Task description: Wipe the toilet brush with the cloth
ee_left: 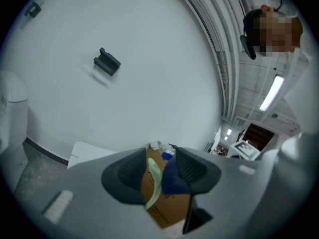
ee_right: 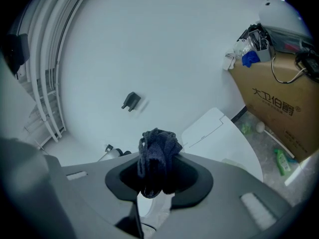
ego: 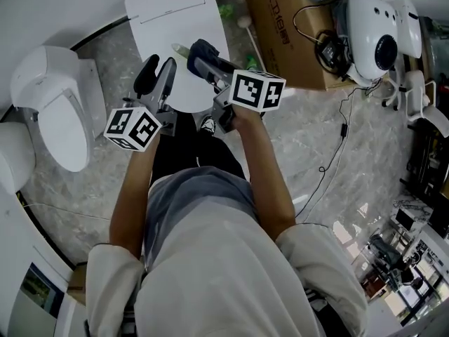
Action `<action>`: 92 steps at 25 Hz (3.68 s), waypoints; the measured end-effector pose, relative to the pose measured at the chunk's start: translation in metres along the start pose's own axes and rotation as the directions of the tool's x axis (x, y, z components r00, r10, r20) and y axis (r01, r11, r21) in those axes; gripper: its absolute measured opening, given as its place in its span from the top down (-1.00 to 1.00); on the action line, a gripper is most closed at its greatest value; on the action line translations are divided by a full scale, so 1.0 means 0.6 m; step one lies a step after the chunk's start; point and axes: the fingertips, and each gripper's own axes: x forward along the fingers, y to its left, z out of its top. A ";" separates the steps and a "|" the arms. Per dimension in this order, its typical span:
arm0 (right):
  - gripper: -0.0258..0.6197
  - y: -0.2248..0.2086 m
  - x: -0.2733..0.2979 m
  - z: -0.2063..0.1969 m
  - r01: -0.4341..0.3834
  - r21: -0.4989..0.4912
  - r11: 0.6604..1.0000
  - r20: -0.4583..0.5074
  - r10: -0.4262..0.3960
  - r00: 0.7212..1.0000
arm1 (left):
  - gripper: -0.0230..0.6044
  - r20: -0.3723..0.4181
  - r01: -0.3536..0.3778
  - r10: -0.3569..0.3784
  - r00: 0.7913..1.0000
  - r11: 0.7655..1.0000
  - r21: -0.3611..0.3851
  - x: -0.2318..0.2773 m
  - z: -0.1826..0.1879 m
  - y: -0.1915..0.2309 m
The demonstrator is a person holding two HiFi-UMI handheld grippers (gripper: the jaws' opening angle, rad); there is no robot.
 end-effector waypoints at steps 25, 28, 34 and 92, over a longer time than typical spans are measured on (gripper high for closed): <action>0.60 0.125 -0.071 0.041 -0.139 -0.198 0.970 0.011 0.144 0.990 | 0.93 0.120 -0.073 0.065 0.991 0.995 0.061 -0.136 0.086 -0.097; 0.60 0.140 -0.098 0.047 -0.132 -0.262 0.956 0.022 0.143 0.989 | 0.93 0.122 -0.079 0.068 0.990 0.993 0.088 -0.149 0.100 -0.118; 0.60 0.146 -0.151 0.053 -0.093 -0.375 0.922 0.020 0.109 0.994 | 0.93 0.149 -0.091 0.075 0.986 0.991 0.102 -0.180 0.126 -0.154; 0.62 0.184 -0.368 -0.028 0.194 -0.619 0.761 0.191 -0.093 0.977 | 0.93 0.091 -0.265 0.249 0.964 0.903 0.338 -0.280 0.084 -0.207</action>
